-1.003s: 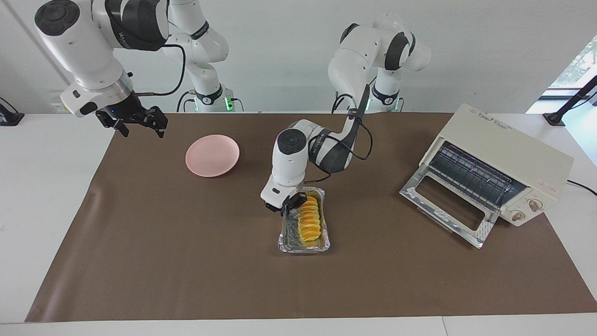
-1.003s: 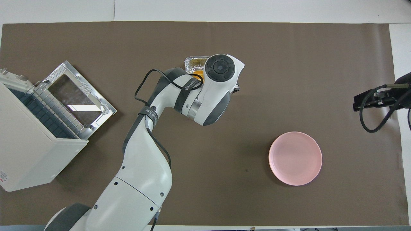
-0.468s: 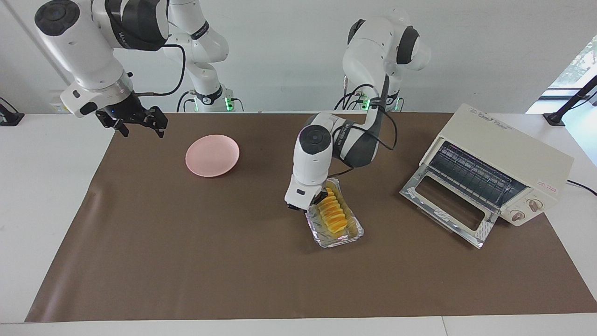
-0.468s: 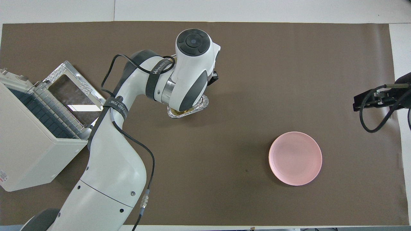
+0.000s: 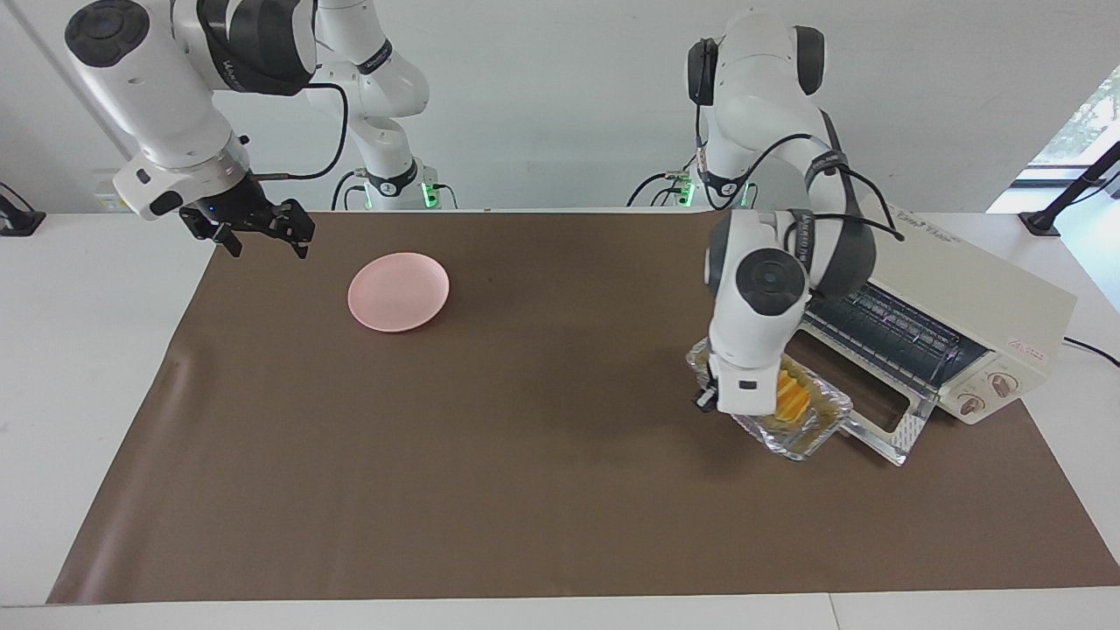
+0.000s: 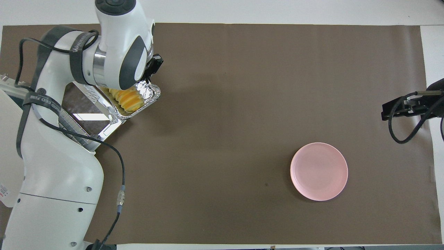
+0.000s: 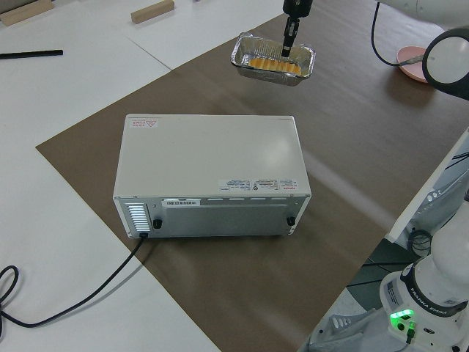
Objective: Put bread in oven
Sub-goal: 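Push the foil tray into the oven with the left gripper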
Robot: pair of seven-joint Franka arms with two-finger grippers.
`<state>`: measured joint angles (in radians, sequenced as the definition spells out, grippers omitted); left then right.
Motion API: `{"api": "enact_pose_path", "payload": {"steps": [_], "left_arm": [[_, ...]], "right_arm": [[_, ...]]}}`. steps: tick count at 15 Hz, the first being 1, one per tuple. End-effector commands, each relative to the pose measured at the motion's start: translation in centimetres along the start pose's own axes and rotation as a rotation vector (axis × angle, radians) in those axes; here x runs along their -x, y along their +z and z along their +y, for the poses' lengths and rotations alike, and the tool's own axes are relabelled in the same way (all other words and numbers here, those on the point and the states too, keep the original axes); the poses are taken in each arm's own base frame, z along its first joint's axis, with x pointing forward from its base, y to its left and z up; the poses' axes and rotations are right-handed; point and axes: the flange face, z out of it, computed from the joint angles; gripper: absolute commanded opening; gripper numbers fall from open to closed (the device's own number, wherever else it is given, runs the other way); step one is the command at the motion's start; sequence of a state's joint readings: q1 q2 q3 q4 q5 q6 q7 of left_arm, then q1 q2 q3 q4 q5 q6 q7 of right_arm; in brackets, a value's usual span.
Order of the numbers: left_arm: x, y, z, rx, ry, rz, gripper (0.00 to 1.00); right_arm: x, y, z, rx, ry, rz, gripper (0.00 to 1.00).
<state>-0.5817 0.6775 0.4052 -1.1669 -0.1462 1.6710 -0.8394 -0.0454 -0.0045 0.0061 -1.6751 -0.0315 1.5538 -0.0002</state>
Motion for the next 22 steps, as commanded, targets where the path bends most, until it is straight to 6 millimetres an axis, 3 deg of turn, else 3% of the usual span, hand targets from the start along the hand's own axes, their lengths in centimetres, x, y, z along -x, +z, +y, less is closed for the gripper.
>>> {"api": "enact_pose_path", "payload": {"steps": [1,4,8,10,15,19,22], "left_arm": [[-4.2,0.9,-4.1,-0.003,-0.099,-0.031,0.00],[-7.9,1.9,-7.6,-0.007,-0.159,-0.042,0.00],[-9.6,2.8,-10.0,-0.041,-0.194,-0.055,0.00],[-10.9,3.0,-12.3,-0.070,-0.235,-0.061,0.00],[-11.5,2.3,-15.3,-0.094,-0.184,-0.092,0.00],[-12.1,1.5,-21.3,-0.062,-0.178,-0.116,0.00],[-11.6,2.4,-23.1,-0.034,-0.213,-0.122,0.00]], "right_arm": [[0.7,0.0,0.2,0.015,-0.013,-0.005,1.00],[0.7,0.0,0.2,0.015,-0.013,-0.005,1.00],[0.7,0.0,0.2,0.015,-0.013,-0.005,1.00],[0.7,0.0,0.2,0.015,-0.013,-0.005,1.00],[0.7,0.0,0.2,0.015,-0.013,-0.005,1.00],[0.7,0.0,0.2,0.015,-0.013,-0.005,1.00],[0.7,0.0,0.2,0.015,-0.013,-0.005,1.00]]}}
